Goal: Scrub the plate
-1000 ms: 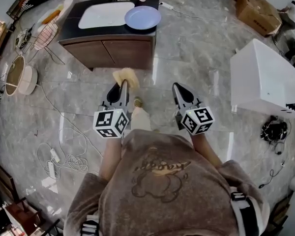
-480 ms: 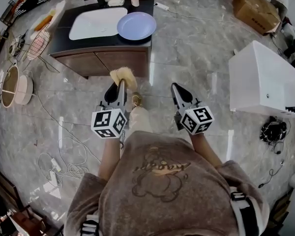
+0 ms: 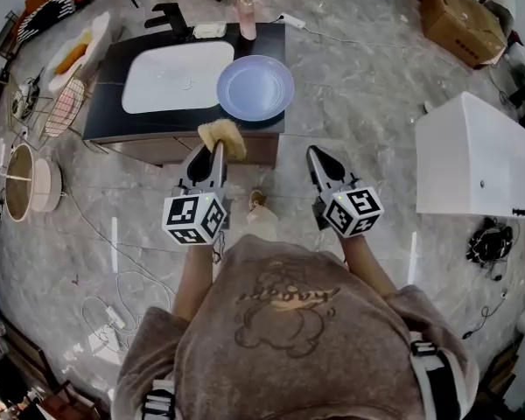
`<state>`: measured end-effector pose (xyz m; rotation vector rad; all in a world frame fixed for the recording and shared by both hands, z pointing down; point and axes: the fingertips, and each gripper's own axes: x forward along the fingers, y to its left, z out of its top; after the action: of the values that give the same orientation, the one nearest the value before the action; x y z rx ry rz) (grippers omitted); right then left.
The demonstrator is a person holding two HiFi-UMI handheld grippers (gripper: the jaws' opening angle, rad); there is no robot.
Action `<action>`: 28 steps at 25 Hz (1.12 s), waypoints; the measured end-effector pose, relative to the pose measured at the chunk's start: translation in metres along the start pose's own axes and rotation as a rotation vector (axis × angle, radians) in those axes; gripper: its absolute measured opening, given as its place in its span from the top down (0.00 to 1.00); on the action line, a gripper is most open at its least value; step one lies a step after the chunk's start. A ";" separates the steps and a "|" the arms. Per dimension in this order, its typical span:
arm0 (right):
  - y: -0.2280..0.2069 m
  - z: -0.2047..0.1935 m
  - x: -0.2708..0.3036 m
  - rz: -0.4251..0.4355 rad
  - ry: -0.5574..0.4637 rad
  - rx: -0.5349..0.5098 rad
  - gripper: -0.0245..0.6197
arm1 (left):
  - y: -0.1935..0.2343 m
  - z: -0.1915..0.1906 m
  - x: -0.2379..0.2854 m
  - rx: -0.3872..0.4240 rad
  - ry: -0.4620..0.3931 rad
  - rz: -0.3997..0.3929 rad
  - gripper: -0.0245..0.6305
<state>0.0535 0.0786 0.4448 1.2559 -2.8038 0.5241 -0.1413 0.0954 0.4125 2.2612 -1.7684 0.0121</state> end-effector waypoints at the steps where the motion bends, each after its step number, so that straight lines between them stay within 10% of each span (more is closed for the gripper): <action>1: -0.003 0.007 0.019 0.000 -0.003 0.002 0.96 | 0.011 0.007 0.015 0.002 0.003 -0.006 0.86; 28: -0.112 0.084 0.197 -0.035 -0.007 -0.003 0.96 | 0.079 0.068 0.212 -0.007 0.014 -0.075 0.86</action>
<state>0.0116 -0.1587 0.4289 1.3060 -2.7824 0.5147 -0.1732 -0.1379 0.3994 2.3148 -1.6729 0.0076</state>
